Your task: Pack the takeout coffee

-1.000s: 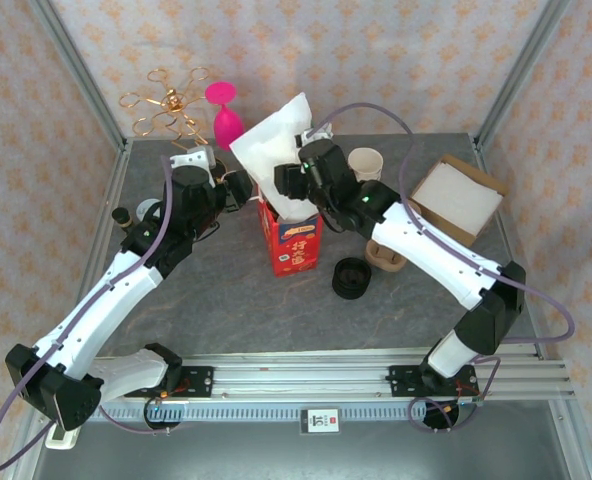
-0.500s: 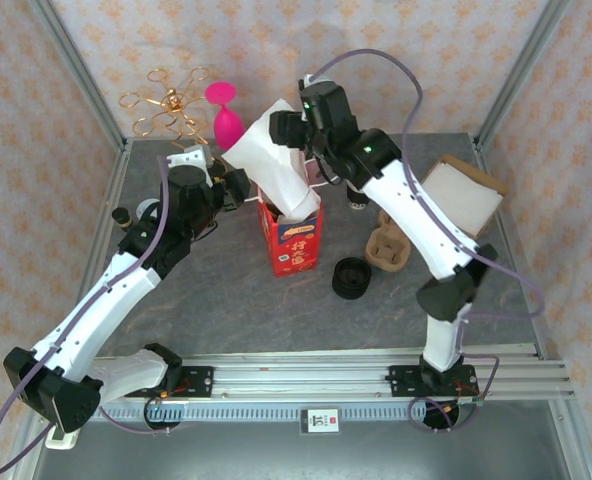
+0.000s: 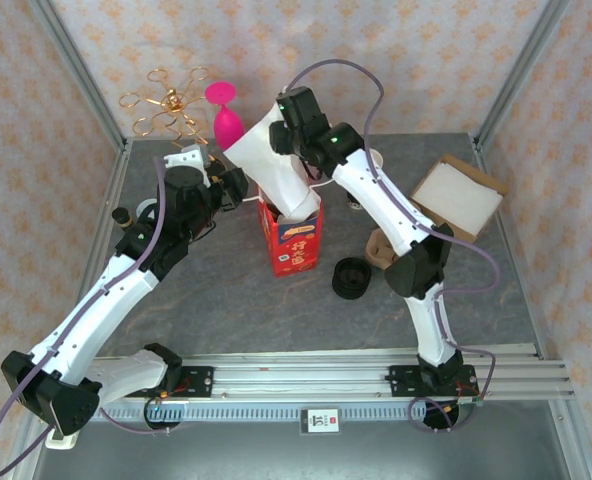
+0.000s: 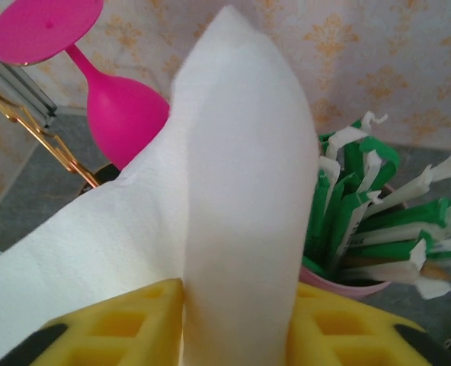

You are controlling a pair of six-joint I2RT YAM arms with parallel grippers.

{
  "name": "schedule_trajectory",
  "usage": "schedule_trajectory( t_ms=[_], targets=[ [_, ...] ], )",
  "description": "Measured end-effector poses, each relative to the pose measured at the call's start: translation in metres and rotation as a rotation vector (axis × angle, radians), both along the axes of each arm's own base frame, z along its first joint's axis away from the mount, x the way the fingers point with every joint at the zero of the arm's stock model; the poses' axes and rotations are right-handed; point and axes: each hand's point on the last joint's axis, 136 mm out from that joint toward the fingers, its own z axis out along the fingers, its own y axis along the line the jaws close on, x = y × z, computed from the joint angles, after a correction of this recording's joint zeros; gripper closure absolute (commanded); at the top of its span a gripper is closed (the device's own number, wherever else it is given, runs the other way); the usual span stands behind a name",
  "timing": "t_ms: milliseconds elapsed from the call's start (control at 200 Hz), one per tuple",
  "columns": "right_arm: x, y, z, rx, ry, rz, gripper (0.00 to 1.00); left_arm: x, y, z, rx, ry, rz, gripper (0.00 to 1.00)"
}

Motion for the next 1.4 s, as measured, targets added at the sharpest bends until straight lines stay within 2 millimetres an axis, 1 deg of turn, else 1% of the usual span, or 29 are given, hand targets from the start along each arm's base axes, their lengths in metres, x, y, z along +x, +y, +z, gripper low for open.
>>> schedule_trajectory(
  t_ms=[25,60,165,225,310,395,511,571,641,731,841,1021,1081,1126,1196,1226,1396],
  targets=[
    [-0.001,0.0,0.001,0.005,0.001,0.001,0.86,0.0,0.0,0.0,0.0,0.0,0.0,0.36],
    [-0.002,0.0,0.002,0.005,0.001,0.007,0.92,0.0,0.0,0.0,0.0,0.0,-0.001,0.36],
    [-0.014,-0.002,0.004,0.008,0.018,0.037,1.0,0.0,0.0,0.0,0.0,0.0,0.0,0.37],
    [-0.024,-0.006,0.007,0.011,0.026,0.053,1.0,0.0,0.0,0.0,0.0,0.001,0.0,0.37],
    [-0.039,-0.01,0.017,0.017,0.021,0.066,1.0,0.001,-0.001,-0.001,-0.001,0.004,0.001,0.37],
    [-0.053,-0.01,0.027,0.021,0.012,0.082,1.0,0.003,0.0,-0.004,0.001,0.011,0.006,0.38],
    [-0.071,-0.007,0.029,0.006,0.011,0.096,1.0,0.011,0.002,-0.013,0.005,0.033,0.018,0.4],
    [-0.076,-0.005,0.025,-0.009,0.019,0.1,1.0,0.015,0.001,-0.018,0.005,0.043,0.021,0.44],
    [-0.079,-0.005,0.015,-0.034,0.033,0.096,1.0,0.02,0.0,-0.026,0.002,0.059,0.026,0.47],
    [-0.08,-0.011,-0.002,-0.082,0.064,0.073,1.0,0.023,0.0,-0.036,-0.001,0.076,0.028,0.49],
    [-0.081,-0.018,-0.015,-0.124,0.088,0.049,1.0,0.026,0.001,-0.046,0.004,0.097,0.031,0.5],
    [-0.079,-0.023,-0.024,-0.162,0.096,0.025,1.0,0.026,0.0,-0.051,0.006,0.106,0.026,0.5],
    [-0.078,-0.023,-0.029,-0.181,0.106,0.021,0.96,0.026,0.0,-0.051,0.006,0.106,0.027,0.5],
    [-0.077,-0.024,-0.034,-0.198,0.111,0.016,0.95,0.026,0.0,-0.051,0.005,0.106,0.027,0.48],
    [-0.076,-0.026,-0.041,-0.226,0.12,0.008,0.92,0.026,-0.001,-0.05,-0.002,0.105,0.02,0.37],
    [-0.076,-0.027,-0.043,-0.235,0.122,0.005,0.91,0.026,-0.002,-0.049,-0.007,0.102,0.01,0.35],
    [-0.075,-0.026,-0.05,-0.262,0.128,0.014,0.83,0.022,-0.01,-0.032,-0.054,0.058,-0.043,0.33]
  ],
)
